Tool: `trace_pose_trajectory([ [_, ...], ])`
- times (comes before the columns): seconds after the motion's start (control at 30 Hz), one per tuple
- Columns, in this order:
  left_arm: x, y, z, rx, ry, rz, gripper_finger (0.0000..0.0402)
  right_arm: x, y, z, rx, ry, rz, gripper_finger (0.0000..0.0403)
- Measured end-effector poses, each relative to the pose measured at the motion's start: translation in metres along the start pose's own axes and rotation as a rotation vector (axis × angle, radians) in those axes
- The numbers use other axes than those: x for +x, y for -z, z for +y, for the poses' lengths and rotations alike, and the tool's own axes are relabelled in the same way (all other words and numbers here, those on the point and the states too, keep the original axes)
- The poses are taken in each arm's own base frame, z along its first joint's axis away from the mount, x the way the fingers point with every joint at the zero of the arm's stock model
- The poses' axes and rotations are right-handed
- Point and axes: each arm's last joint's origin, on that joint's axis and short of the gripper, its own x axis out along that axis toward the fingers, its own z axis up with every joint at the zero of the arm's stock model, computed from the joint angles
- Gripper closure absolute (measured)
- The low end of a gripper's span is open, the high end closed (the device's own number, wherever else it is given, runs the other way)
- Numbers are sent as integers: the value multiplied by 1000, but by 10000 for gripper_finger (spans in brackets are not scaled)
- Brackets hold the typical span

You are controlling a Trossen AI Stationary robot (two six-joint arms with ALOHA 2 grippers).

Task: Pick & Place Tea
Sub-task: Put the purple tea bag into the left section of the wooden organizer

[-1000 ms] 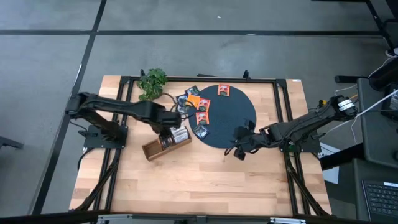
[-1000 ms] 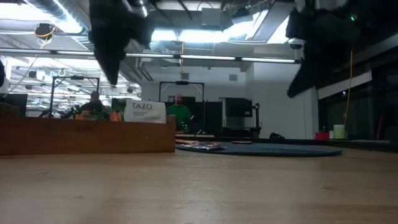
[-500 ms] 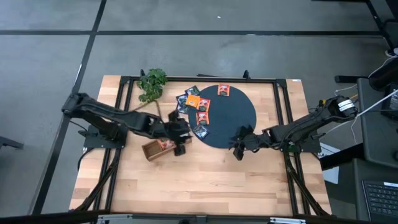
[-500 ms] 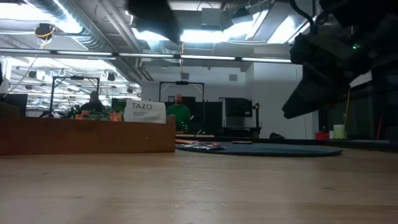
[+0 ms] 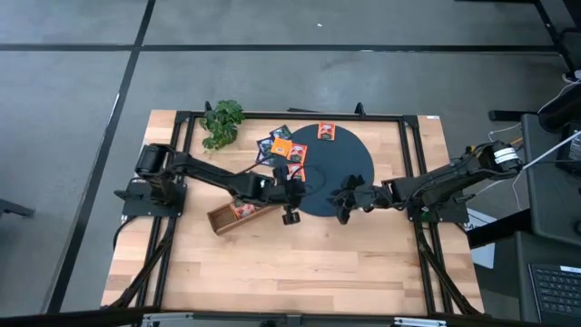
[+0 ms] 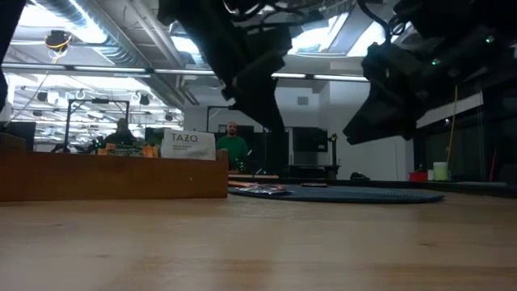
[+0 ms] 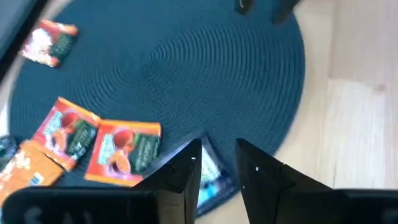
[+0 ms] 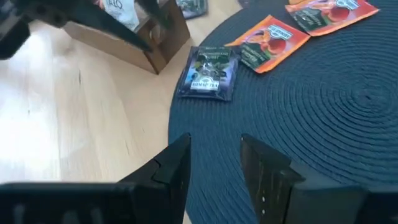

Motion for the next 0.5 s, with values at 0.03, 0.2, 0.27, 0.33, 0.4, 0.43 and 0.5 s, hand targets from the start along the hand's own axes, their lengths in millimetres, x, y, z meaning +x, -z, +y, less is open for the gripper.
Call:
trace_pose_trajectory([
  [0.03, 1, 0, 2, 6, 3, 14, 310, 2, 0, 0, 2, -2, -4, 263],
  [0.2, 5, 0, 9, 0, -23, 34, 323, 17, 2, -2, 0, -27, 6, 263],
  [0.27, 8, 3, 11, -8, -45, 60, 330, 24, 3, -3, 7, -39, 8, 263],
  [0.33, 14, 9, 13, -11, -58, 110, 338, 29, 4, -4, 16, -41, 2, 263],
  [0.4, 23, 14, 14, -25, -62, 142, 346, 33, 4, -5, 18, -41, 6, 263],
  [0.43, 29, 17, 15, -26, -59, 159, 349, 35, 3, -5, 19, -43, 12, 263],
  [0.5, 39, 23, 16, -25, -62, 193, 356, 39, 0, -4, 12, -49, 13, 263],
])
